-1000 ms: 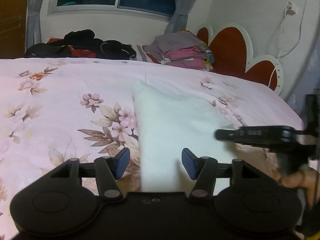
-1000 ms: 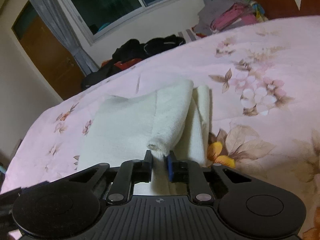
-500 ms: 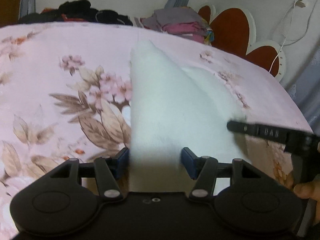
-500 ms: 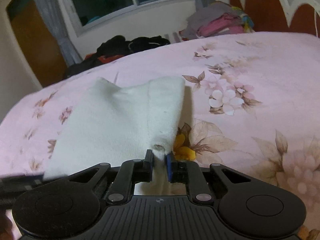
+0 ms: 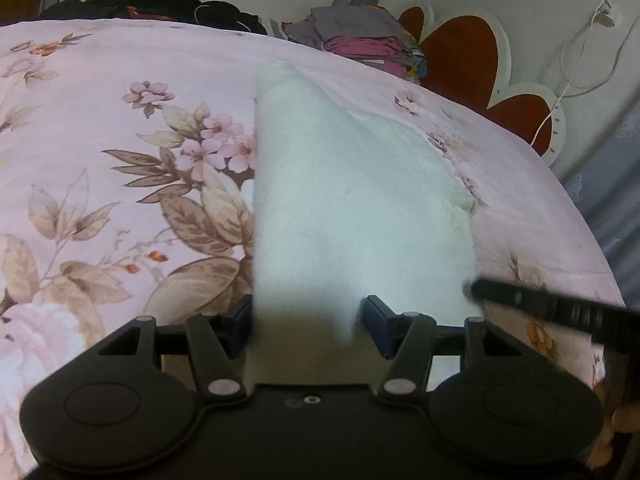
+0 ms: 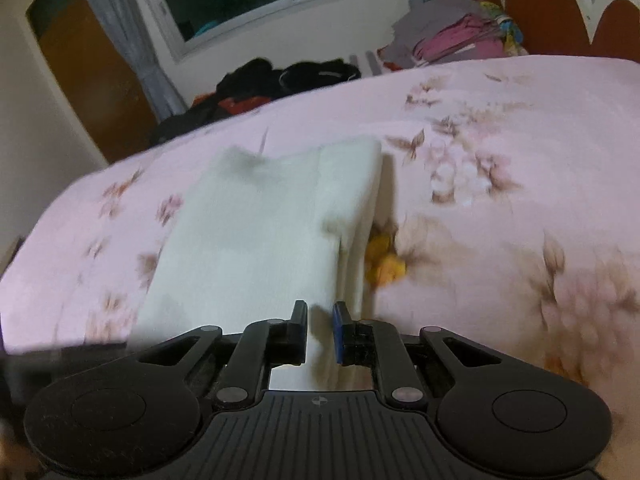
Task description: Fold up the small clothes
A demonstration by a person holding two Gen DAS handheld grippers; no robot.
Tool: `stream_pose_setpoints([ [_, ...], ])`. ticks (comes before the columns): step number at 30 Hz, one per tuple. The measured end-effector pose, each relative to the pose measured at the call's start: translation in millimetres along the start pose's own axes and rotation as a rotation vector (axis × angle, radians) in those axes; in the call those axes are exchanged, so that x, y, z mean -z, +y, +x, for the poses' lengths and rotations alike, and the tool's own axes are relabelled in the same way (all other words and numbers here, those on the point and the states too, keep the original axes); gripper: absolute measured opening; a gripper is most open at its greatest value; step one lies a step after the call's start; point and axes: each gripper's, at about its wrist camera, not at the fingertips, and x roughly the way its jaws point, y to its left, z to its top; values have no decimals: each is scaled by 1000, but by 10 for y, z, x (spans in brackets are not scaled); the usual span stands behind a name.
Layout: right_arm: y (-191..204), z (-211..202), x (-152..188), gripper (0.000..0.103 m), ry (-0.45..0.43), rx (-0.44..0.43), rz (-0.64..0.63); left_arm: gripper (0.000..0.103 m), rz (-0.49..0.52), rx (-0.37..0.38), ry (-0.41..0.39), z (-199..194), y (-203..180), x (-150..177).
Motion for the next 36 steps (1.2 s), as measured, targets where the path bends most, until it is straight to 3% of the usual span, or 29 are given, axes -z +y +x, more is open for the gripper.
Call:
stream_pose_setpoints([
  [6, 57, 54, 254, 13, 54, 59, -9, 57, 32, -4, 15, 20, -45, 78],
  [10, 176, 72, 367, 13, 55, 169, -162, 57, 25, 1, 20, 38, -88, 99],
  [13, 165, 61, 378, 13, 62, 191, -164, 57, 36, 10, 35, 1, -111, 78],
  [16, 95, -44, 289, 13, 45, 143, -108, 58, -5, 29, 7, -156, -41, -61],
  [21, -24, -152, -131, 14, -58, 64, 15, 63, -40, 18, -81, -262, 36, -486],
  [22, -37, -113, -241, 19, -74, 59, 28, 63, -51, 14, -94, -246, 43, -570],
  [23, -52, -74, -324, 40, -91, 58, 37, 64, -52, 5, -110, -210, 43, -665],
  [25, -62, -4, -469, 67, -119, 64, 47, 65, -49, -17, -131, -120, 48, -809],
  [29, -162, 245, -755, 67, -133, 47, 101, 64, -101, -43, -128, 151, 128, -1078],
  [34, -370, 704, -998, 67, -82, 56, 180, 59, -102, -74, -134, 441, 189, -1277],
  [35, -397, 779, -1027, 65, -76, 57, 189, 56, -103, -72, -133, 496, 199, -1300],
  [36, -418, 839, -1048, 57, -71, 59, 198, 55, -106, -72, -132, 547, 216, -1326],
])
